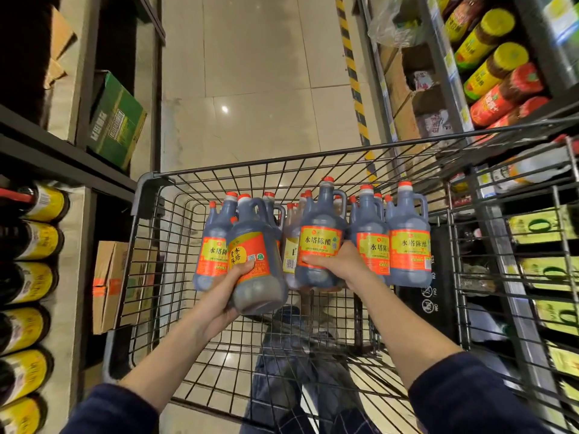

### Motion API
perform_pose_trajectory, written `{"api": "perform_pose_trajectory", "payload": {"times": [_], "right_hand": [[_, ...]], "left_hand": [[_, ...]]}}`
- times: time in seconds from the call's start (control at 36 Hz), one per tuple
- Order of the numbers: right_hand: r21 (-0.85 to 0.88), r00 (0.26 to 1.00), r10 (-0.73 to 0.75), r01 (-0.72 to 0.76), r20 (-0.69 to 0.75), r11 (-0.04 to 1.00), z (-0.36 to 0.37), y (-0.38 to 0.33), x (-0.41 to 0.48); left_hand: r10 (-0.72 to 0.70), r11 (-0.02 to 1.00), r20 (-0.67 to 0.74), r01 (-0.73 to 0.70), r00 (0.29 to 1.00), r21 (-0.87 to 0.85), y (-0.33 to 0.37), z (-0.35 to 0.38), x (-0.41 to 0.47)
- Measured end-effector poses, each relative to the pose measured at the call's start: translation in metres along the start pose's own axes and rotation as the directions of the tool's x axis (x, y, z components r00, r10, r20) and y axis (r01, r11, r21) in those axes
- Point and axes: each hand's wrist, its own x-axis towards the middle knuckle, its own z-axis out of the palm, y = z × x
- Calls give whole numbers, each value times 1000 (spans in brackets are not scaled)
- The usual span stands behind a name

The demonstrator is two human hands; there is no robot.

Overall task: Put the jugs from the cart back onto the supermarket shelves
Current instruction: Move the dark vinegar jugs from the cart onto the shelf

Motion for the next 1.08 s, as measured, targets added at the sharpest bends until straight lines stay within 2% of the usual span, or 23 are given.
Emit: {"api": "perform_pose_trajectory", "payload": {"times": [0.08,0.22,0.42,0.75,1.08], "right_hand": [[34,1000,-4,5,-28,999,11,-2,0],[185,999,-35,39,-24,982,9,-1,-8],[268,1000,-1,8,-26,963,5,-4,-13],[354,998,70,-66,0,933,-11,-10,-30],[455,994,-102,104,-28,885,-39,1,-88]], "left_hand": [[12,1000,-5,-12,1000,-12,-2,3,0],[19,1000,-32,-19,999,-20,-1,3,-1],[50,988,-18,-47,999,145,11,-2,0],[106,950,-38,-90,994,298,32,0,-12],[155,878,112,-189,982,440,47,22,-32]]}}
